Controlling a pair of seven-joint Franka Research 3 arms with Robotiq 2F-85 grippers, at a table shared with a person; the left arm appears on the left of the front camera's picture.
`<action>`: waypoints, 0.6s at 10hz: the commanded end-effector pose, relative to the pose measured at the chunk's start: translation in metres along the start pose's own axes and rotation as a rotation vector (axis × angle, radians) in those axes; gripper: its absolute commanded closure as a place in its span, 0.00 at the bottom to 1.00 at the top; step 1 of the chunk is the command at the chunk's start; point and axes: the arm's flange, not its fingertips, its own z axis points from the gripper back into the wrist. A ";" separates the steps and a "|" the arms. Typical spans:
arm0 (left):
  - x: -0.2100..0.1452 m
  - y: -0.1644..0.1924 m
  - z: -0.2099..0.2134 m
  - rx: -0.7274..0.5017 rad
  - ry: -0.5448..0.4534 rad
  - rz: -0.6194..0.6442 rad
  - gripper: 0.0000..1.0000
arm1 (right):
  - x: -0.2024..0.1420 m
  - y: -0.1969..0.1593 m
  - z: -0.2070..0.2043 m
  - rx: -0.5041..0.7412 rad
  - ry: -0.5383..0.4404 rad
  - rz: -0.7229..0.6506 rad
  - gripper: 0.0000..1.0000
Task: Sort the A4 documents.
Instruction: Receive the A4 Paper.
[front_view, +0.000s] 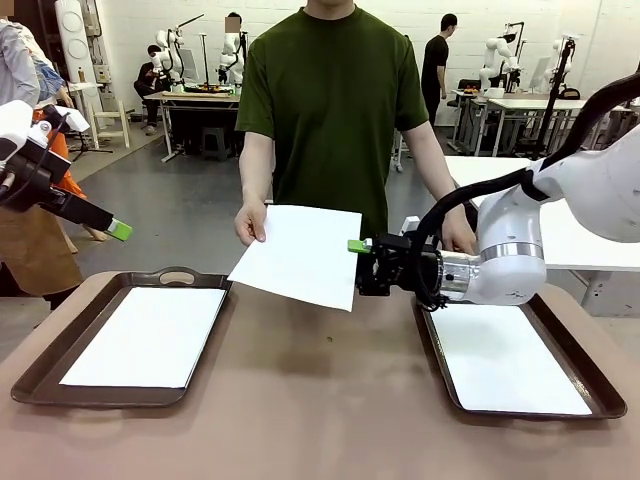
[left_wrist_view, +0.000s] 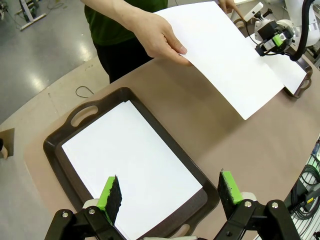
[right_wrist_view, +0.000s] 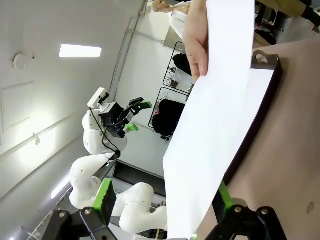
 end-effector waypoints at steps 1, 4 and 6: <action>-0.002 0.000 -0.001 -0.002 -0.001 -0.019 0.00 | 0.014 -0.009 -0.006 0.003 -0.048 -0.009 0.00; -0.002 0.000 -0.001 -0.002 -0.001 -0.019 0.00 | 0.019 -0.011 -0.005 0.030 -0.047 0.016 0.03; -0.002 0.000 -0.001 -0.002 -0.001 -0.019 0.00 | 0.024 -0.011 -0.009 0.070 -0.051 0.010 0.20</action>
